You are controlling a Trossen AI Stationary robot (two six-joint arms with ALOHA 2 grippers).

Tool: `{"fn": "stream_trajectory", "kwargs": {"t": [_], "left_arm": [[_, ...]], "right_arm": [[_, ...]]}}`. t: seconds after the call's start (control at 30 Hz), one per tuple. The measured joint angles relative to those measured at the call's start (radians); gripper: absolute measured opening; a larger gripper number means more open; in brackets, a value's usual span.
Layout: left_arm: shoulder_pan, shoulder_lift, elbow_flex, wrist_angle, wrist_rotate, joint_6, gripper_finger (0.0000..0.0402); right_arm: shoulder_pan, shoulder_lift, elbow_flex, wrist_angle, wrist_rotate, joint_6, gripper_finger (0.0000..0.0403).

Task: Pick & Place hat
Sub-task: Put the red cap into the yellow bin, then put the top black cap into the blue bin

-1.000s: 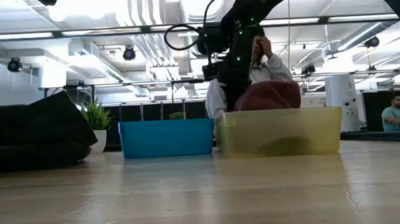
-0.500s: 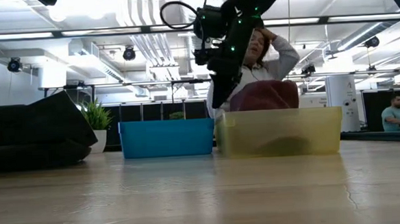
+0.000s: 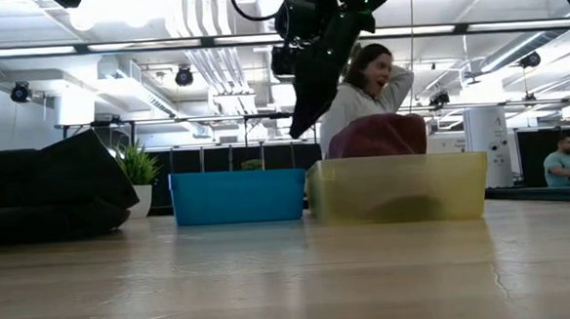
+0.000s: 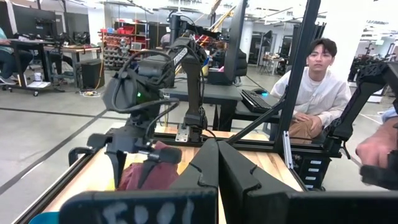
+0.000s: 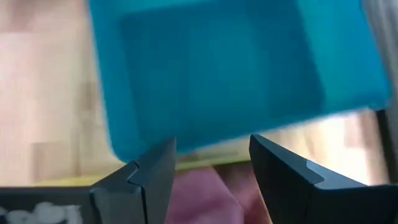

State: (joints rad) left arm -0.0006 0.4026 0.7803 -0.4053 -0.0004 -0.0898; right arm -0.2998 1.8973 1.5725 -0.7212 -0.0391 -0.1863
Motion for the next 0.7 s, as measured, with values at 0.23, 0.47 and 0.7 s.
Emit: {"fn": "stream_trajectory", "kwargs": {"t": [0.23,0.47,0.7], "left_arm": [[0.0,0.0,0.0,0.0,0.0,0.0,0.0],[0.0,0.0,0.0,0.0,0.0,0.0,0.0],[0.0,0.0,0.0,0.0,0.0,0.0,0.0]], "right_arm": [[0.064,0.001,0.047,0.036,-0.038,-0.084,0.0199],[0.198,0.006,0.068,0.197,-0.044,-0.297,0.0199],[0.294,0.073,0.096,0.299,-0.044,-0.228,0.0199]]}}
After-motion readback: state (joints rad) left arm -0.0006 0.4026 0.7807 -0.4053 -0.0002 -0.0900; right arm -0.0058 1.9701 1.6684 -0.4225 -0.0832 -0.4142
